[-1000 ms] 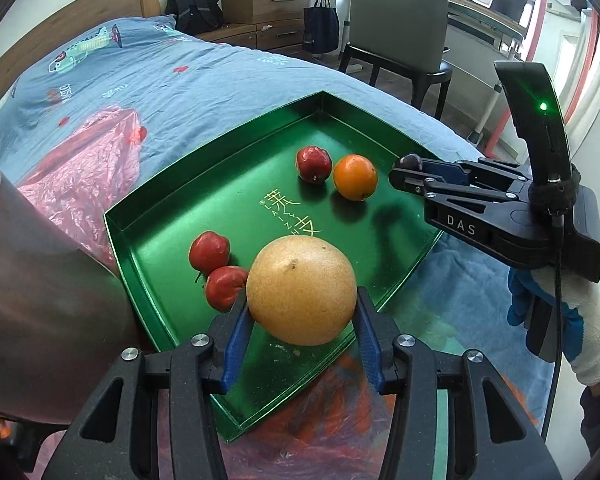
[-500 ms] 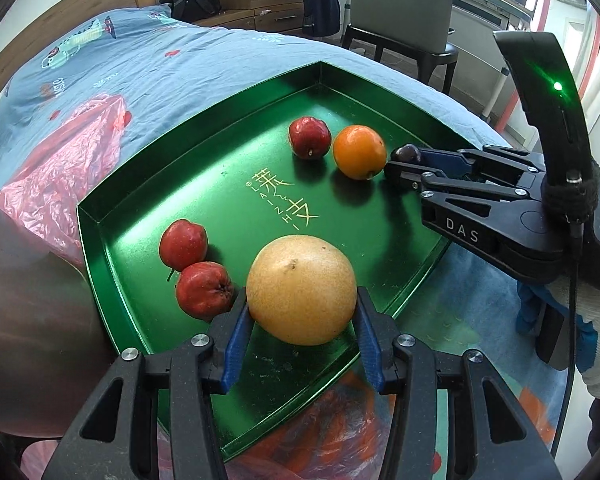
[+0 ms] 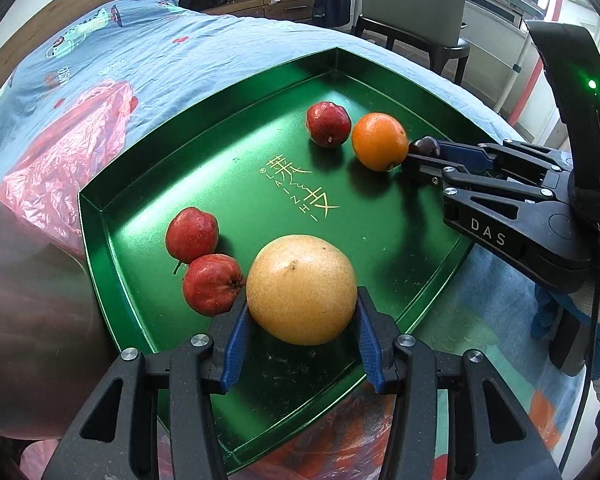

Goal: Organize fruits
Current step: 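Open the left tool on the grapefruit while the right tool releases the plum in the tray, then withdraw both tools from the tray toward the remaining oranges and plum, then grasp an orange with the left tool while the right tool grasps the dark plum, then carry the orange in the left tool and plum in the right tool to the green tray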

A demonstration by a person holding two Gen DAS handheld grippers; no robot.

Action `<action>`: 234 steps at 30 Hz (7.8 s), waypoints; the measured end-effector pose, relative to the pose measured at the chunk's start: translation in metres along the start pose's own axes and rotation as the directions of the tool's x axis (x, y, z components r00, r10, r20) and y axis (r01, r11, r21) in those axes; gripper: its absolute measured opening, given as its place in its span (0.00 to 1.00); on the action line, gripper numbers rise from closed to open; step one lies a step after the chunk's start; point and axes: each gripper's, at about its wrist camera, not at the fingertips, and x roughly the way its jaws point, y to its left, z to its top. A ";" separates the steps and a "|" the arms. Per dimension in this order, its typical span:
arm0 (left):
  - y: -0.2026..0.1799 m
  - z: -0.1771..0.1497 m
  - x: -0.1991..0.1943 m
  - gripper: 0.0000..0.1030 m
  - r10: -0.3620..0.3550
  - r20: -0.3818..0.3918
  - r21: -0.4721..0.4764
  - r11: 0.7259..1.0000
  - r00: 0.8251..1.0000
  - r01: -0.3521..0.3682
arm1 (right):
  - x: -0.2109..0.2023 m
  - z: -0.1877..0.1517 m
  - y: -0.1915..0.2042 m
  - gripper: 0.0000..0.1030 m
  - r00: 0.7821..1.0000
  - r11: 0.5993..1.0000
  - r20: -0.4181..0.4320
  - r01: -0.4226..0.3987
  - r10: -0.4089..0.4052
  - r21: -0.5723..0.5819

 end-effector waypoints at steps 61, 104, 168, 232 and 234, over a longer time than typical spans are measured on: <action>0.022 -0.135 -0.194 0.56 0.155 0.190 -0.097 0.986 0.969 -0.139 | -0.178 -0.086 0.090 0.51 0.994 0.996 0.082 -0.075 0.070 0.056; 0.235 -0.371 -0.289 0.59 0.484 0.106 -0.563 0.749 0.869 -0.349 | -0.236 -0.111 0.355 0.52 0.944 0.905 0.026 -0.307 0.329 -0.293; 0.348 -0.274 -0.112 0.70 0.452 0.219 -0.535 0.797 0.865 -0.281 | 0.011 0.022 0.548 0.30 0.850 0.699 -0.126 -0.496 0.511 -0.515; 0.367 -0.289 -0.120 0.37 0.300 0.309 -0.630 0.775 0.902 -0.042 | 0.001 0.020 0.532 0.00 0.868 0.734 -0.133 -0.478 0.478 -0.482; 0.366 -0.289 -0.121 0.37 0.307 0.309 -0.630 0.775 0.900 -0.048 | -0.002 0.019 0.532 0.00 0.876 0.740 -0.132 -0.465 0.464 -0.485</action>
